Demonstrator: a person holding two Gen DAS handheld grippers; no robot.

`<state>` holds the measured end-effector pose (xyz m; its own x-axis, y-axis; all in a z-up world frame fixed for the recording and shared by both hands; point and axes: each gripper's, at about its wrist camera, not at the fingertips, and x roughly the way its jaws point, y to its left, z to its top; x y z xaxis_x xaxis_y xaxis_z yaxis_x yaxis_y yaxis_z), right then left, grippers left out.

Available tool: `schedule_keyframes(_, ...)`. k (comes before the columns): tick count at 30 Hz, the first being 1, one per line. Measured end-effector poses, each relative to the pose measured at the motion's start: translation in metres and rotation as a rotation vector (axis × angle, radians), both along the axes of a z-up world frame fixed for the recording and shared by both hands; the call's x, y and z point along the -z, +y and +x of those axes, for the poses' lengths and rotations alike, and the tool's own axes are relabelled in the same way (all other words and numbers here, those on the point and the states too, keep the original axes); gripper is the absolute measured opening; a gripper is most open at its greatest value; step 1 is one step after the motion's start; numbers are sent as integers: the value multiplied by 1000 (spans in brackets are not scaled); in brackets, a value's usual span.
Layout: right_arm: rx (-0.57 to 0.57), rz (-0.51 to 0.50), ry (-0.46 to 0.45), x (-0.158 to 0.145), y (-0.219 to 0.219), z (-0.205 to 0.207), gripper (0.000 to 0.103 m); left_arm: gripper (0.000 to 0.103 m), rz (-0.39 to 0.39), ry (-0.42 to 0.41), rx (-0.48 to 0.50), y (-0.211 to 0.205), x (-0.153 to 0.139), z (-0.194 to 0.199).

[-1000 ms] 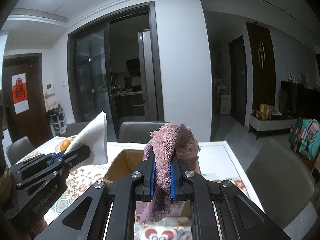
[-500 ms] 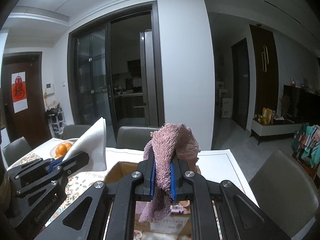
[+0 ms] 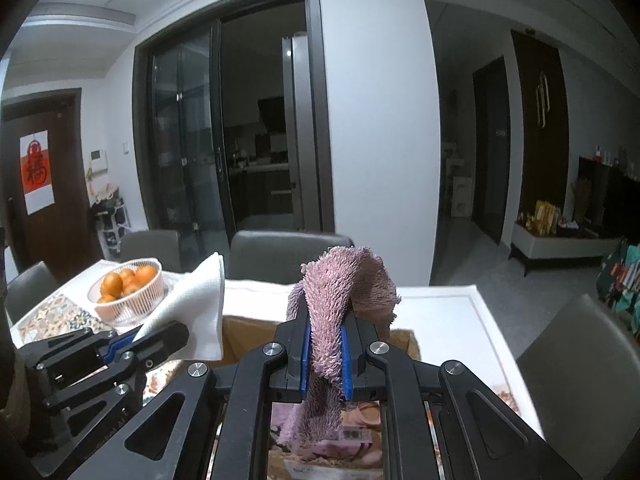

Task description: Organize soft objects

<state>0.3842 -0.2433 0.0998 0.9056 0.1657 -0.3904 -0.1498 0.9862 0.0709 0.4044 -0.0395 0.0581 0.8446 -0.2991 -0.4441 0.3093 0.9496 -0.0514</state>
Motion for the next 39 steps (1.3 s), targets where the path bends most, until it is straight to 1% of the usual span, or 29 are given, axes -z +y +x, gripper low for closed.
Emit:
schedule_keyframes(5, -23, -19, 80, 22, 1, 19, 13, 8, 48, 57, 5, -9, 18, 9)
schedule_keyframes(9, -52, -8, 161, 41, -2, 31, 13, 9, 90, 108, 1, -14, 31, 17)
schedule_keyframes(14, -58, 8, 235, 53, -10, 45, 13, 10, 96, 178, 0, -18, 45, 29)
schedule_keyframes(15, -62, 7, 247, 55, -10, 47, 14, 12, 100, 188, -1, -19, 47, 30)
schedule_keyframes(16, -64, 4, 256, 56, -10, 49, 15, 18, 103, 196, 1, -20, 49, 31)
schedule_keyframes(17, -64, -4, 266, 58, -10, 50, 15, 27, 105, 204, 3, -21, 50, 32)
schedule_keyframes(18, -62, -10, 272, 59, -10, 51, 22, 30, 104, 204, 1, -22, 51, 31)
schedule_keyframes(19, -58, -10, 274, 60, -11, 52, 36, 34, 106, 199, -5, -22, 51, 30)
schedule_keyframes(20, -53, -8, 270, 59, -12, 52, 41, 38, 111, 197, -13, -22, 51, 29)
schedule_keyframes(21, -41, -8, 262, 59, -14, 51, 46, 40, 114, 195, -22, -22, 51, 28)
schedule_keyframes(22, -29, -12, 262, 59, -16, 50, 46, 43, 114, 191, -28, -22, 51, 27)
schedule_keyframes(26, -3, -11, 251, 56, -23, 44, 46, 46, 105, 169, -64, -16, 45, 18)
schedule_keyframes(29, 11, -12, 236, 52, -21, 38, 46, 47, 90, 158, -76, -9, 42, 11)
schedule_keyframes(39, 29, -28, 166, 29, -15, -15, 46, 49, 70, 92, -116, 1, 15, -33)
